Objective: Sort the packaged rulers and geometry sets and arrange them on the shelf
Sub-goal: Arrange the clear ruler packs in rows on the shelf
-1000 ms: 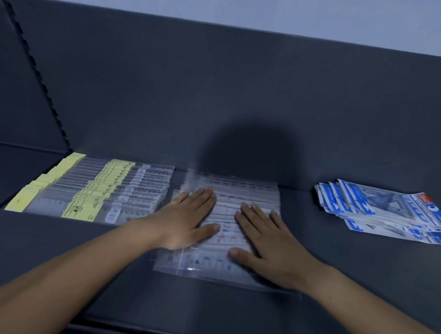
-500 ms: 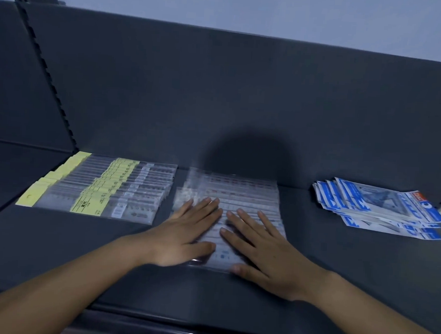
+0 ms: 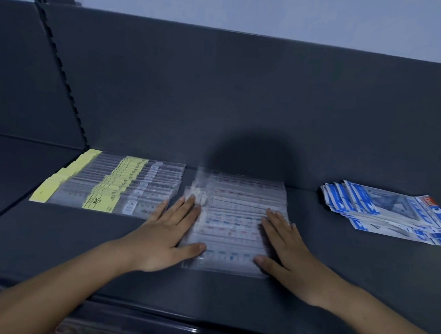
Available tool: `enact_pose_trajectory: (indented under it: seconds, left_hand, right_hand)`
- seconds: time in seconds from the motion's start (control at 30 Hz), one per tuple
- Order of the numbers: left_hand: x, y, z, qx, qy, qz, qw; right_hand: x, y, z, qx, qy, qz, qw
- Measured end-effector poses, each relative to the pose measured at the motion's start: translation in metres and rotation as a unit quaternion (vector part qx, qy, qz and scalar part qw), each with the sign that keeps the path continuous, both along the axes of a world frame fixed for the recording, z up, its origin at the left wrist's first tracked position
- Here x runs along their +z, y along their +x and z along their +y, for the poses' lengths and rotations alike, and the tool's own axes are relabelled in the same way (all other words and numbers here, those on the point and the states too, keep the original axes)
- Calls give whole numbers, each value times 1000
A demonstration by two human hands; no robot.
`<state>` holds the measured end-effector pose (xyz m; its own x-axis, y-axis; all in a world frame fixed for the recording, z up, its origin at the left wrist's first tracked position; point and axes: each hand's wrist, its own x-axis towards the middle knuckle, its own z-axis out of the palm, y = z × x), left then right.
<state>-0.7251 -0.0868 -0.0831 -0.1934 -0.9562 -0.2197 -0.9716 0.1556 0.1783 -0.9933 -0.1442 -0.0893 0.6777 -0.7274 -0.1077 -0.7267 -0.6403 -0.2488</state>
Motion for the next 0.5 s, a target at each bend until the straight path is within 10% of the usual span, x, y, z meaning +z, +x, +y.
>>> enact_pose_trajectory:
  seconds: [0.5]
  left_hand:
    - [0, 1, 3, 38, -6, 5, 999]
  right_hand:
    - [2, 3, 11, -22, -22, 49, 998]
